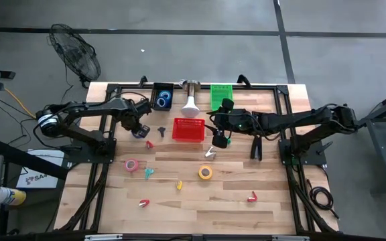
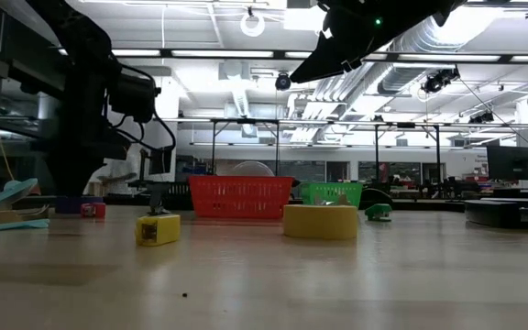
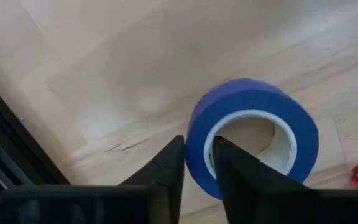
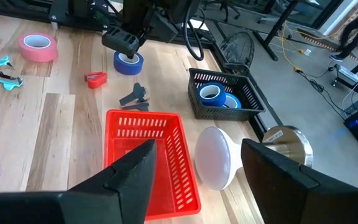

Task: Pick and place Stapler, Stapler remover, tape
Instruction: Put the blue tape into the black basket

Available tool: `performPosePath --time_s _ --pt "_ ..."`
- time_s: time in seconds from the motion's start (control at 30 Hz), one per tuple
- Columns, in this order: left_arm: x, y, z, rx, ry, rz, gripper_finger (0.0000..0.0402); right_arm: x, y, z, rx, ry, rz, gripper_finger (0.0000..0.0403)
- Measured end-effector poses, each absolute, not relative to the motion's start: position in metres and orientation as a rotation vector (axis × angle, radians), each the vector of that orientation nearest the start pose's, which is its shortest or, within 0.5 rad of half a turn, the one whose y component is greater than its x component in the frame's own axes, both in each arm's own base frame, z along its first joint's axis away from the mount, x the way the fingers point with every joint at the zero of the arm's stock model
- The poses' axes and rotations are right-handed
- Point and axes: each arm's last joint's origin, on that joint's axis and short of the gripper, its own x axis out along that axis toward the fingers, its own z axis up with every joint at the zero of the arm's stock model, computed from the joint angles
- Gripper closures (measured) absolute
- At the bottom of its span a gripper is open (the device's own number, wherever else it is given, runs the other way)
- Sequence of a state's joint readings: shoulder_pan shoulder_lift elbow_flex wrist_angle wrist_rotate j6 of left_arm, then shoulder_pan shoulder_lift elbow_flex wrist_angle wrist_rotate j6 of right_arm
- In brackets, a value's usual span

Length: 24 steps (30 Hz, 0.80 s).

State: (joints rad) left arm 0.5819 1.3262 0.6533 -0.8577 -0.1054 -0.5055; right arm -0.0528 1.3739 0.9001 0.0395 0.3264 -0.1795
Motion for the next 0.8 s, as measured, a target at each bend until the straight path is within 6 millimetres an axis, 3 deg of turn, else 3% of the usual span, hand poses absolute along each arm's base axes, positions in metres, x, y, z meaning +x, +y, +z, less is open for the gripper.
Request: performPosePath --time_s 0.13,0.47,0.8 --pt "0.157 0.107 0.157 -0.751 1.357 0.927 0.0374 0.299 -0.025 0.264 -0.220 0.463 -0.337 0.0176" --pt "0.175 0.119 0.170 -0.691 1.190 0.887 0.0372 0.299 -0.025 0.264 -0.212 0.462 -0.338 0.0176" --pt "0.205 0.144 0.232 -0.465 0.945 0.960 0.0368 0.299 -0.025 0.264 -0.213 0.466 -0.338 0.0176"
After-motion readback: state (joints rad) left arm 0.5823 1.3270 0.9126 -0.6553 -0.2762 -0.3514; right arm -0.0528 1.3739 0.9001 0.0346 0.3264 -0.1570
